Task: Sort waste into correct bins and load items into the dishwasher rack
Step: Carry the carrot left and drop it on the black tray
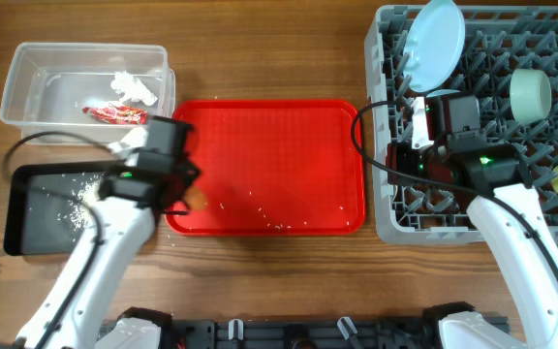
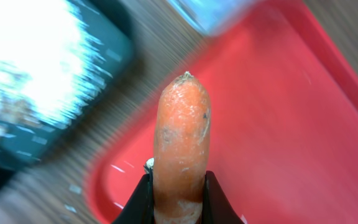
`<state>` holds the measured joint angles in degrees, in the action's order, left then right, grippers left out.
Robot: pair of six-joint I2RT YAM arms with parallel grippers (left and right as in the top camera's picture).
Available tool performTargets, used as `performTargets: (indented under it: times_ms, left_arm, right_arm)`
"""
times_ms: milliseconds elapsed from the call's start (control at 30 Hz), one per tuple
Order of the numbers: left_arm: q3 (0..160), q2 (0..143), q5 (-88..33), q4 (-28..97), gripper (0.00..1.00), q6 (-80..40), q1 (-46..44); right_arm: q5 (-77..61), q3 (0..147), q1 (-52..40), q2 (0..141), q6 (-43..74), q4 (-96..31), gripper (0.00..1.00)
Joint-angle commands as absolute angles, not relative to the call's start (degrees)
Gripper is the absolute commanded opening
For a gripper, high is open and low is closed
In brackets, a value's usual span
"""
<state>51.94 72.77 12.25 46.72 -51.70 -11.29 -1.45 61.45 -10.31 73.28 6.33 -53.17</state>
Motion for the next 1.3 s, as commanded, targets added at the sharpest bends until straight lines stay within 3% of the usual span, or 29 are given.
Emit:
performTargets:
  times_ms: [0, 167, 400, 900, 967, 1067, 1167, 1267]
  left_arm:
    - [51.70, 71.26, 13.54, 48.16, 0.04, -49.87, -0.84]
    - [51.70, 71.42, 13.58, 47.24, 0.04, -49.91, 16.21]
    - [51.68, 75.55, 13.61, 43.05, 0.04, -49.91, 29.15]
    - [51.68, 93.71, 13.56, 37.95, 0.08, -49.91, 34.89]
    - [51.70, 93.76, 13.52, 38.06, 0.28, -49.89, 34.89]
    - [51.72, 93.47, 12.64, 38.13, 0.43, -49.82, 34.89]
    - [51.81, 92.23, 12.60, 38.37, 0.72, -49.67, 34.89]
    - [52.75, 89.52, 11.22, 39.53, 0.80, -49.60, 34.87]
  right_arm:
    - [-1.17, 62.57, -10.41, 72.90, 5.93, -53.23, 0.62]
    - [-1.17, 62.57, -10.41, 72.90, 5.96, -53.32, 0.62]
    - [-1.19, 62.57, -10.41, 72.90, 6.00, -53.43, 0.62]
    - [-1.19, 62.57, -10.41, 72.90, 6.00, -53.71, 0.62]
    - [-1.17, 62.57, -10.41, 72.90, 5.98, -53.76, 0.62]
    - [-1.19, 62.57, -10.41, 72.90, 5.98, -53.76, 0.62]
    - [-1.17, 62.57, -10.41, 72.90, 5.98, -53.76, 0.62]
    - [-1.17, 62.57, -10.41, 72.90, 5.98, -53.67, 0.62]
